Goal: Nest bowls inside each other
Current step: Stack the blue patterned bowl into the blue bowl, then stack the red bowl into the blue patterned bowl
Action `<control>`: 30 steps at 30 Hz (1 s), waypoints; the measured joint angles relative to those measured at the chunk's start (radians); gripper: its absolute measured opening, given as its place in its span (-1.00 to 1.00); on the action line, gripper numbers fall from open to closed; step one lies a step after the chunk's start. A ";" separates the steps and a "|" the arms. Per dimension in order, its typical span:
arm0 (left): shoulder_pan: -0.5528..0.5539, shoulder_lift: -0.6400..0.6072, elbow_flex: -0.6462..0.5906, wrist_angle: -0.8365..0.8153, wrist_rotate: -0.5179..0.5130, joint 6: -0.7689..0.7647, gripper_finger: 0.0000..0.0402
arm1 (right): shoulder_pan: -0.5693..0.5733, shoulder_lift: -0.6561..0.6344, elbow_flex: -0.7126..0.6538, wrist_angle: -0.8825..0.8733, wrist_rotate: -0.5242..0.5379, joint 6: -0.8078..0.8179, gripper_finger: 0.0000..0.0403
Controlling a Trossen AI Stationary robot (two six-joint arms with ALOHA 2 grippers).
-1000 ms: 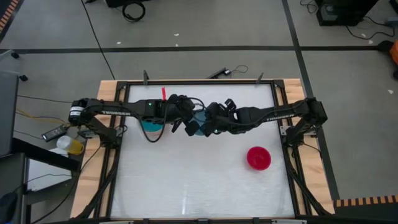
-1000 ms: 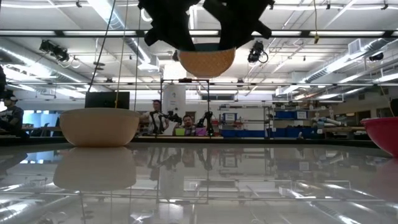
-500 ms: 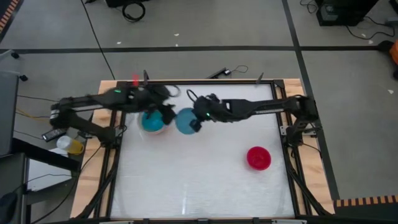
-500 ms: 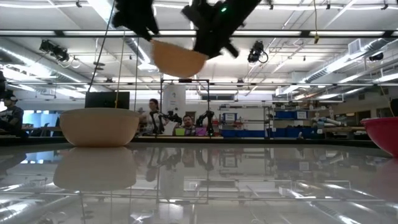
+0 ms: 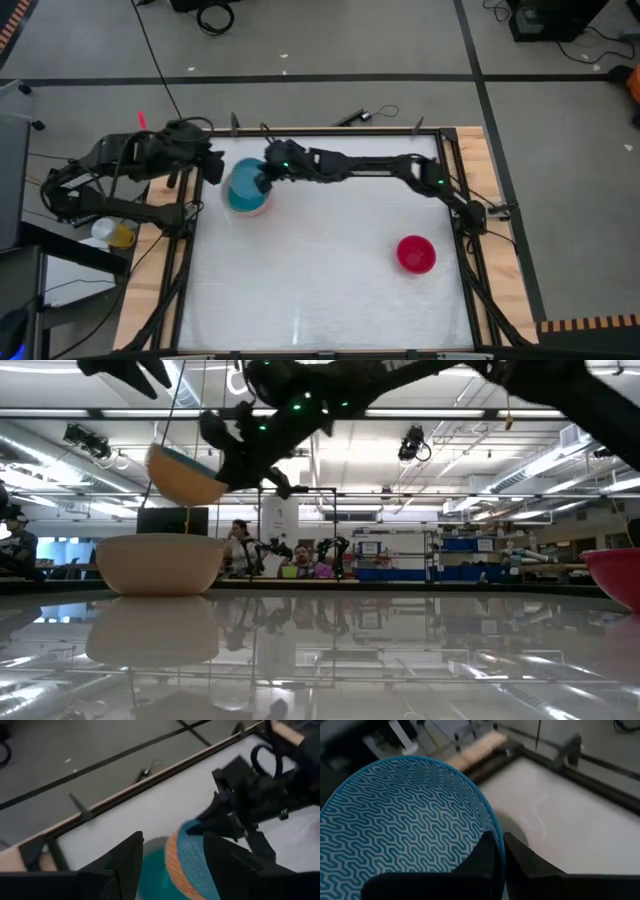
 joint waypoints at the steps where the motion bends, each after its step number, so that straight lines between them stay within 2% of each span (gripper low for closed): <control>1: 0.000 -0.006 0.000 -0.019 -0.003 -0.015 0.04 | -0.003 0.034 0.057 -0.006 0.002 -0.001 -0.90; 7: 0.000 -0.012 -0.001 -0.062 -0.005 -0.065 0.04 | -0.013 0.225 0.315 -0.100 -0.014 0.006 -0.90; 14: 0.000 -0.004 -0.002 -0.061 -0.005 -0.066 0.04 | -0.005 0.275 0.316 -0.159 -0.031 0.089 -0.88; 16: -0.001 -0.005 -0.002 -0.061 -0.005 -0.066 0.04 | -0.006 0.277 0.316 -0.205 -0.035 0.114 -0.77; 25: 0.000 -0.004 -0.068 -0.057 -0.004 -0.071 0.04 | -0.017 0.268 0.318 -0.225 -0.037 0.113 0.03; 30: 0.000 -0.005 -0.124 -0.054 0.040 -0.113 0.04 | -0.014 0.214 0.317 -0.405 0.000 0.129 0.18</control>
